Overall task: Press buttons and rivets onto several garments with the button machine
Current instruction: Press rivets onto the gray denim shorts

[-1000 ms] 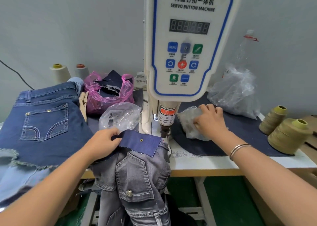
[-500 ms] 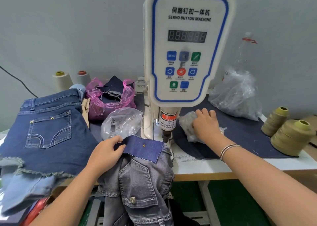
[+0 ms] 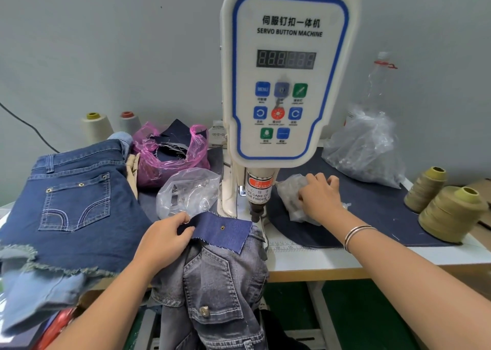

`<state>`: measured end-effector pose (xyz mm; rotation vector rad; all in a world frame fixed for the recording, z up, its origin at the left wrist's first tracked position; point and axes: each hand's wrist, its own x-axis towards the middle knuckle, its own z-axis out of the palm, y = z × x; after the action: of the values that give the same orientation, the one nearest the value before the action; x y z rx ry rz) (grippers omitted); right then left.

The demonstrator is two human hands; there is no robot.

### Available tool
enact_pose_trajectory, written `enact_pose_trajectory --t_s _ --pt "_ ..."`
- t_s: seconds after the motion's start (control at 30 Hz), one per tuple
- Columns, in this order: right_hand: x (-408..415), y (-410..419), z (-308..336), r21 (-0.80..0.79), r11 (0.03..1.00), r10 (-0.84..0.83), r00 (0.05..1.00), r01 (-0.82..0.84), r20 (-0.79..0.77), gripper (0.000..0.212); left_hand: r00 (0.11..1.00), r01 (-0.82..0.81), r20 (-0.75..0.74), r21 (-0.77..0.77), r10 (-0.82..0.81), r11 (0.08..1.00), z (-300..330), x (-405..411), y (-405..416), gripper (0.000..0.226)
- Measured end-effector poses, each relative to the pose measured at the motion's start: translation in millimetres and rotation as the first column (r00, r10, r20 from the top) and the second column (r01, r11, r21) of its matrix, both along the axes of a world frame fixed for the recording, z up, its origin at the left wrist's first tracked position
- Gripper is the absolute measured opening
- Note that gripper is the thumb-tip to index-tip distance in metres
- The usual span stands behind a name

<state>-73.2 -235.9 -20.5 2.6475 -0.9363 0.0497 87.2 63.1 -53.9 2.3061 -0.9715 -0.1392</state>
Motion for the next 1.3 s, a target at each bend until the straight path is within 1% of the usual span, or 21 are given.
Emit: enact_pose_trajectory --t_s 0.07,0.13,0.27,0.4,0.5,0.63,0.73,1.0,1.07,1.1,1.13,1.17,1.23,1.27,1.3 --pt "-1 1 0 0.023 1.000 -0.009 1.000 0.009 0.017 0.021 1.000 -0.001 0.001 0.011 0.001 1.000 0 1 0 0.023" --pt "-4 1 0 0.058 0.998 -0.024 0.998 0.021 0.057 0.023 1.000 -0.005 0.000 0.015 0.005 1.000 -1 1 0 0.023" --pt "-3 4 -1 0.076 0.997 -0.039 0.994 0.031 0.103 0.025 1.000 -0.006 0.006 0.017 0.006 1.000 -2 2 -1 0.013" --pt "0 6 -4 0.072 0.997 -0.039 0.991 0.030 0.125 0.026 1.000 -0.004 0.016 0.024 0.003 1.000 -2 3 -1 0.010" --pt "2 5 -3 0.052 0.998 -0.034 0.992 0.028 0.125 0.024 1.000 0.000 0.021 0.029 0.000 1.000 -2 2 -1 0.012" --pt "1 4 -3 0.009 1.000 -0.014 0.996 0.013 0.092 0.022 1.000 -0.002 0.018 0.028 0.002 1.000 -2 2 -1 0.022" --pt "0 3 -2 0.006 1.000 -0.012 0.997 0.011 0.071 0.022 1.000 0.000 0.018 0.024 -0.001 1.000 -2 2 -1 0.024" --pt "-7 -1 3 0.099 0.995 -0.020 0.995 0.010 0.093 0.016 0.999 0.007 0.042 0.014 -0.008 1.000 -4 4 -2 0.026" --pt "-12 0 9 0.146 0.989 -0.024 0.989 0.003 0.146 0.013 0.999 0.006 0.046 0.016 -0.006 1.000 -5 4 -2 0.027" --pt "-16 2 13 0.178 0.984 -0.037 0.976 -0.002 0.214 0.012 0.999 0.005 0.049 0.015 -0.006 1.000 -5 5 -2 0.026" --pt "-20 5 19 0.195 0.981 -0.050 0.948 -0.013 0.314 0.011 0.999 0.005 0.051 0.013 -0.005 1.000 -5 5 -2 0.026" --pt "-26 10 24 0.191 0.981 -0.059 0.899 -0.028 0.435 0.011 0.999 0.006 0.054 0.012 -0.006 1.000 -5 5 -2 0.026" --pt "-38 27 33 0.105 0.992 -0.022 0.742 -0.065 0.670 0.017 0.998 0.012 0.056 0.009 -0.013 1.000 -6 7 -2 0.027" --pt "-43 40 36 0.093 0.991 -0.011 0.653 -0.092 0.757 0.019 0.999 0.018 0.049 0.000 -0.018 1.000 -6 7 -2 0.026" --pt "-46 55 37 0.162 0.973 -0.043 0.564 -0.164 0.825 0.022 0.999 0.025 0.029 -0.016 -0.025 1.000 -5 8 -3 0.024"
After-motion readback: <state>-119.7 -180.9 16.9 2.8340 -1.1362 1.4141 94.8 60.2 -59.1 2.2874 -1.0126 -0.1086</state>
